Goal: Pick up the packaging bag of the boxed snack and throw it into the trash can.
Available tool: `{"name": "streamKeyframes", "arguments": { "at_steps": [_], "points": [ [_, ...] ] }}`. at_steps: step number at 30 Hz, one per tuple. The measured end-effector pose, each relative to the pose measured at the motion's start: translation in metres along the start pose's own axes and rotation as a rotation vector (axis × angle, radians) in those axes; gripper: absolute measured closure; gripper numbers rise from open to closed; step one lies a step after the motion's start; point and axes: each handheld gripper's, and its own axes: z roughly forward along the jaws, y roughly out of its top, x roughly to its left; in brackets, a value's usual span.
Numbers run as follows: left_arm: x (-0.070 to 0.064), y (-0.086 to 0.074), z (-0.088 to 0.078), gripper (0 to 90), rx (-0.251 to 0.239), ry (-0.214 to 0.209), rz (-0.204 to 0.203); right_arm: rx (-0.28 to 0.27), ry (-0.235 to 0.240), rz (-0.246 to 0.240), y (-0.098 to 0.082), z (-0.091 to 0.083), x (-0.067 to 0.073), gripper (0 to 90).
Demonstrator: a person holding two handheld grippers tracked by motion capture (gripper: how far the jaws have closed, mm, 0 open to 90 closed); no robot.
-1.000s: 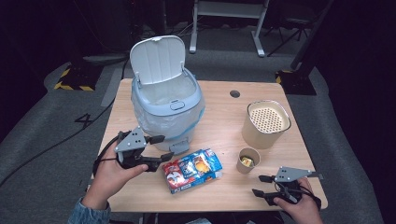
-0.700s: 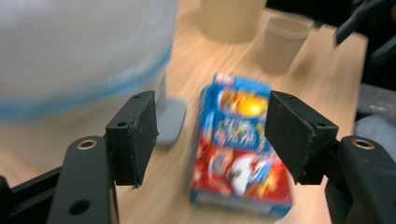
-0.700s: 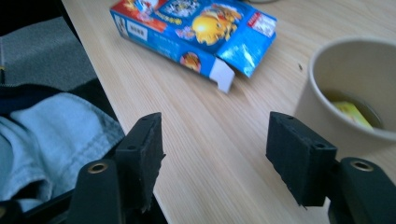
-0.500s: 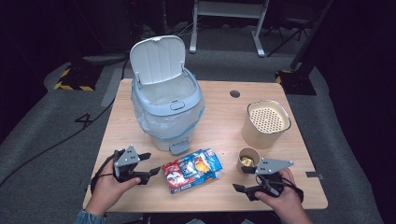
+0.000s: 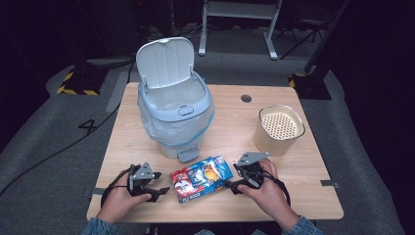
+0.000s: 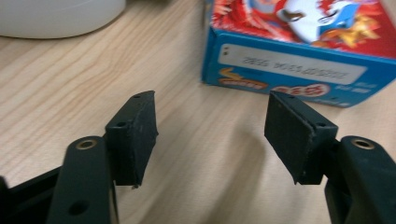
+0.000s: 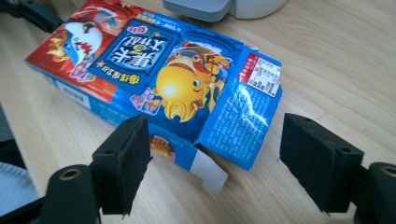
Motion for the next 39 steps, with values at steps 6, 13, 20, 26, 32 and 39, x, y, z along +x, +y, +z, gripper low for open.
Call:
{"name": "streamKeyframes", "arguments": {
  "at_steps": [6, 13, 20, 26, 32, 39],
  "points": [
    [-0.001, 0.001, 0.003, 33.9, -0.013, -0.009, -0.004, 0.014, -0.017, 0.037, 0.004, 0.013, 0.002, 23.3],
    [-0.005, 0.003, 0.005, 32.8, -0.002, -0.001, 0.019, 0.050, -0.030, 0.063, 0.006, 0.028, 0.005, 19.9],
    [-0.006, 0.001, 0.003, 32.9, -0.002, 0.003, 0.012, 0.082, -0.049, 0.063, 0.005, 0.040, 0.007, 15.9],
    [-0.007, 0.001, 0.003, 31.5, -0.003, 0.002, 0.011, 0.120, -0.061, 0.060, 0.001, 0.047, 0.005, 15.4],
    [-0.005, 0.000, 0.002, 31.7, -0.003, 0.001, 0.006, 0.094, -0.004, 0.100, 0.000, 0.047, 0.002, 16.2],
    [-0.005, 0.000, 0.002, 31.7, -0.003, 0.004, 0.008, 0.086, 0.003, 0.155, 0.004, 0.049, -0.005, 15.5]
  ]
}}
